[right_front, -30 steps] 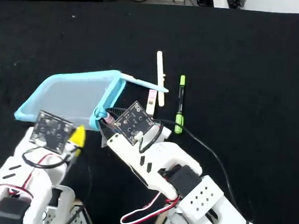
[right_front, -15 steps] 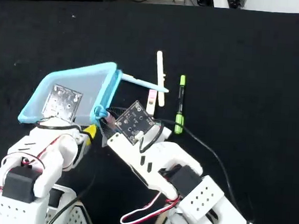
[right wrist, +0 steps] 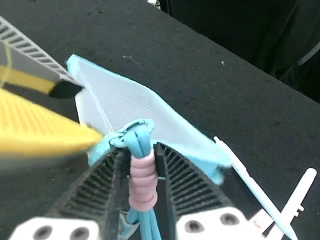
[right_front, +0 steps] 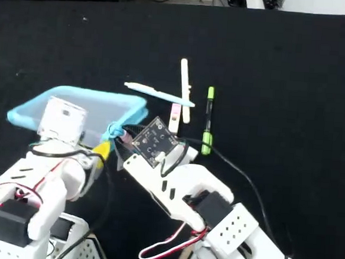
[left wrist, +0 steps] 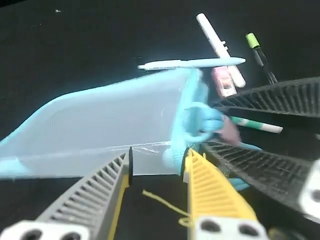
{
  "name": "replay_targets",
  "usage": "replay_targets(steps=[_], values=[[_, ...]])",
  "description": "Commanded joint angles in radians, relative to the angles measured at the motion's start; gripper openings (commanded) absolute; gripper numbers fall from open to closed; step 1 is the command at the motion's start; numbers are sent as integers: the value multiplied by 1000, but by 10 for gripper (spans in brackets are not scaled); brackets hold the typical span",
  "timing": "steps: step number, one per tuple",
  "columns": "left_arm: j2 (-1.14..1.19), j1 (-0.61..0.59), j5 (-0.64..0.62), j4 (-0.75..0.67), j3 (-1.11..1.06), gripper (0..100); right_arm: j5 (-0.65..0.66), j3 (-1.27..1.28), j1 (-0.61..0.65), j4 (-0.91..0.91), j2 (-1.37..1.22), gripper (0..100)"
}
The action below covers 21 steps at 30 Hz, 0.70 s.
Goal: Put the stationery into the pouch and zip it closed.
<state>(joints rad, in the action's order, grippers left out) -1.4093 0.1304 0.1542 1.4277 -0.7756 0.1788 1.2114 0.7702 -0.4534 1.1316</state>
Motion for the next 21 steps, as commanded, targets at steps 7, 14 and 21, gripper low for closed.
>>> replay_targets(steps=[7, 14, 21], values=[[12, 90, -14, -54, -31, 188, -20, -10, 9, 29, 28, 11], [12, 44, -8, -68, -54, 188, -20, -10, 9, 29, 28, 11], [5, -25, -6, -68, -61, 187, -20, -16, 9, 41, 28, 11]])
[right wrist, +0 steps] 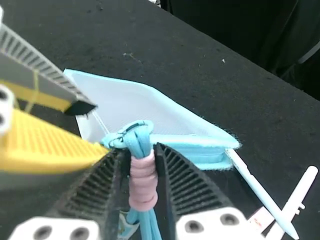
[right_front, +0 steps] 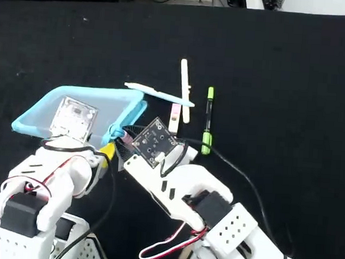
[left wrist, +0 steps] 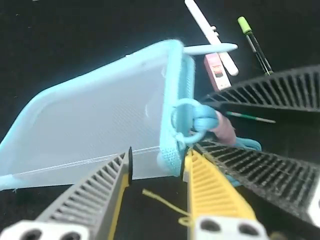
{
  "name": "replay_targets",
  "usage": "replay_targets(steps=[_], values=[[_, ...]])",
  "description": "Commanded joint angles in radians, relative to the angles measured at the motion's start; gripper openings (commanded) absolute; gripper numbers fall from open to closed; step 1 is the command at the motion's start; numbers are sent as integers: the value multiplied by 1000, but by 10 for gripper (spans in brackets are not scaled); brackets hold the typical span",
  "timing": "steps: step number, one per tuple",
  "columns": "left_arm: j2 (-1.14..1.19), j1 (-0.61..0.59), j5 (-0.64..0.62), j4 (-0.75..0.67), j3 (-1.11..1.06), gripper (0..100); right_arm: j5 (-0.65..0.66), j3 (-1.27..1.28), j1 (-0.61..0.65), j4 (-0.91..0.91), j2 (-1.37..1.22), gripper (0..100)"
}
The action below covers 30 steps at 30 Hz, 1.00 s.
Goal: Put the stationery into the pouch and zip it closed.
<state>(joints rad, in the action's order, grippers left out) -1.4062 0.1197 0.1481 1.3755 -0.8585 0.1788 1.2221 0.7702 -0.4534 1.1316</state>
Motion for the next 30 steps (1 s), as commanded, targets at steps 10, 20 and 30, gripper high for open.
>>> replay_targets(steps=[10, 20, 30], values=[[8, -19, 0, 18, 91, 188, -20, -51, 44, 117, 21, 11], [8, -127, 2, -31, 73, 187, -15, -53, 84, 97, 21, 11], [0, -208, 26, -87, 68, 184, -14, -53, 84, 97, 21, 11]])
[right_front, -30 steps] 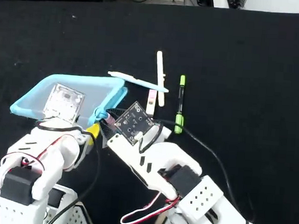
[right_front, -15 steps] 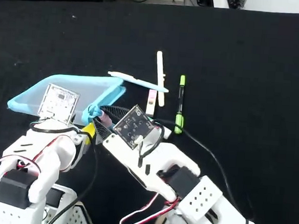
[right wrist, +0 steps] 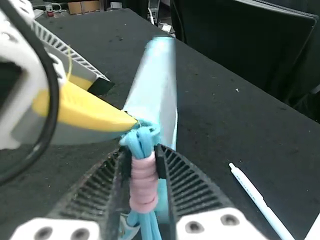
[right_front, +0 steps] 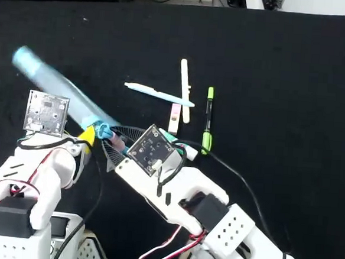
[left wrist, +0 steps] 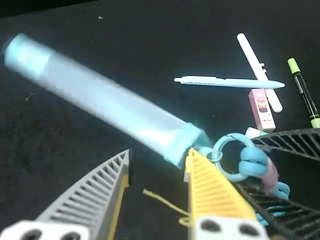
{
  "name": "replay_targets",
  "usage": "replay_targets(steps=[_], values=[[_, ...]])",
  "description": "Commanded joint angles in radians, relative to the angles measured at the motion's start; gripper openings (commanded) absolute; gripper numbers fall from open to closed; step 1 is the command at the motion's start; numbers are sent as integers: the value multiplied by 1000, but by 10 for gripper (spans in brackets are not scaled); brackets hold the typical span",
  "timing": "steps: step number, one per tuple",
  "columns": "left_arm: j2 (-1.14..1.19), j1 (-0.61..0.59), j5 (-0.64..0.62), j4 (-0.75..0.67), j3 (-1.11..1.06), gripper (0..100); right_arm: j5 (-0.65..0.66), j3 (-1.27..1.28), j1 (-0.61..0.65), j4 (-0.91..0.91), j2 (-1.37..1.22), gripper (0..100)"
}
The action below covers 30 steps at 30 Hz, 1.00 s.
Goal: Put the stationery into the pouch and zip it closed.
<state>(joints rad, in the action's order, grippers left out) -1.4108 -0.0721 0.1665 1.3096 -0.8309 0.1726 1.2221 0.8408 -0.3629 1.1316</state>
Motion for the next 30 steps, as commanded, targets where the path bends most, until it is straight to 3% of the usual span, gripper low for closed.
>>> replay_targets(steps=[1, 9, 14, 18, 30], values=[[5, -15, 8, -21, 42, 184, -8, -53, 14, 6, 21, 11], [5, -13, 14, -23, 42, 185, -8, -53, 14, 6, 21, 11], [5, 56, 118, 66, 62, 184, -8, -53, 14, 6, 21, 11], [5, 18, 170, 86, 13, 184, -8, -53, 14, 8, 21, 11], [3, 2, 161, 117, -44, 184, -14, -110, 14, 12, 21, 11]])
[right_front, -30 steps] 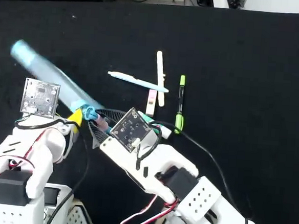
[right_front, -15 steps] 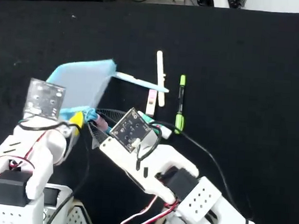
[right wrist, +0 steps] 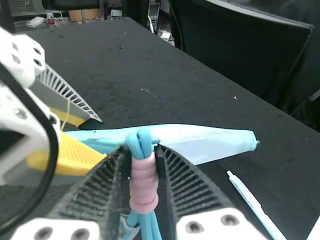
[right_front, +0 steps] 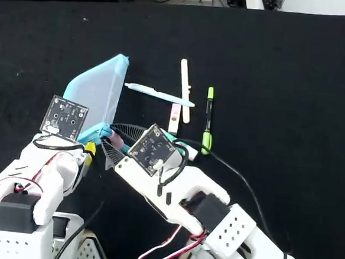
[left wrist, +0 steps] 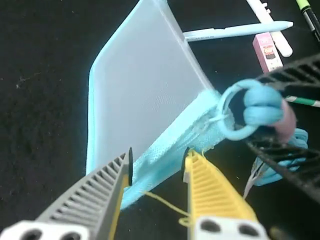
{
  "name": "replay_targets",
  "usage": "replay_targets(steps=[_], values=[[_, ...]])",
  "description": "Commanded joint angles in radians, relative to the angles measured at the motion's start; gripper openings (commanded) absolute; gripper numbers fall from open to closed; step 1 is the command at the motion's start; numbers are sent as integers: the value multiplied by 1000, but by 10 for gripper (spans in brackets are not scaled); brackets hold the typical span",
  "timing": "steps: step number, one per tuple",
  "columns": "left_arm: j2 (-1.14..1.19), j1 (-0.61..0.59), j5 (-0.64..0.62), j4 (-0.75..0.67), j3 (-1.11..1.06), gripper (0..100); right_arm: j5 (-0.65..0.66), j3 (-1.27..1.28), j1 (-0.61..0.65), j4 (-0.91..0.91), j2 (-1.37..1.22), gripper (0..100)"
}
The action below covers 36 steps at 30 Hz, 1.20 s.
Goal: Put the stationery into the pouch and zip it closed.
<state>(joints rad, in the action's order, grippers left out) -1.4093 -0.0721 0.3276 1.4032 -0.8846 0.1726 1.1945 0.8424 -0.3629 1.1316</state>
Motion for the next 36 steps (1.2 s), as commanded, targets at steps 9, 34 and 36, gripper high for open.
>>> replay_targets(steps=[9, 34, 36], values=[[2, 58, -54, -37, -90, 184, -14, -157, 12, 8, 21, 11], [0, -303, 129, 29, 145, 184, -14, -44, 21, -8, 24, 11], [0, -358, 106, -6, 174, 184, -14, -39, 20, -8, 22, 11]])
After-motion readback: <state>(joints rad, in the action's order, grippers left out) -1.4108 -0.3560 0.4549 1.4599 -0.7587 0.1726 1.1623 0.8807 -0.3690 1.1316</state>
